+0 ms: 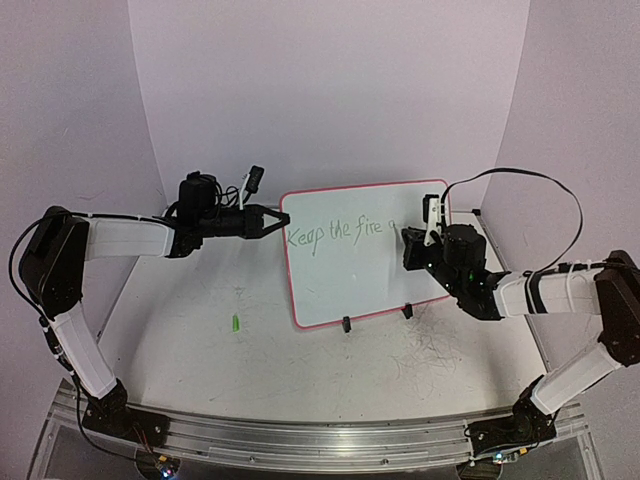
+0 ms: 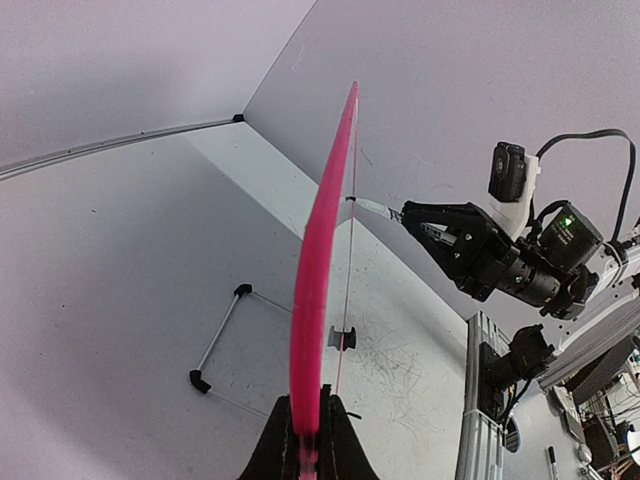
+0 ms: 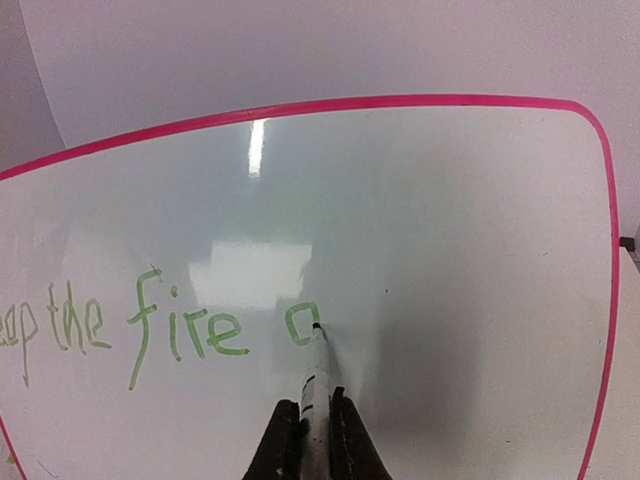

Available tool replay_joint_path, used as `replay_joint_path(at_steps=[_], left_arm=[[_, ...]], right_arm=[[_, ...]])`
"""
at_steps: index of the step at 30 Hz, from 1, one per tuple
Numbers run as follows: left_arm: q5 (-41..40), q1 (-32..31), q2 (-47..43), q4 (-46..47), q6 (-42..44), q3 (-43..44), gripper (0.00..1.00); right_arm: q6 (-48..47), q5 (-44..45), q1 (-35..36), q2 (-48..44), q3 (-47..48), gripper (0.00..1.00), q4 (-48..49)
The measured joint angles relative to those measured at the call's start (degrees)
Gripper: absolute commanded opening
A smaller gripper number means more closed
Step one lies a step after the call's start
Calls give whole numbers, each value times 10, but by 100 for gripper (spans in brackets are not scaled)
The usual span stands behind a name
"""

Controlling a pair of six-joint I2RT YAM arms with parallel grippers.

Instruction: Write a sentence on the whiteboard

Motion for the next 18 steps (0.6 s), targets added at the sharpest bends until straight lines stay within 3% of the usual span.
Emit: replay_joint_path(at_steps=[18], left_arm=[[0, -1, 0, -4, 0, 3, 0]], right_arm=[[6, 5, 0, 3, 4, 0, 6]])
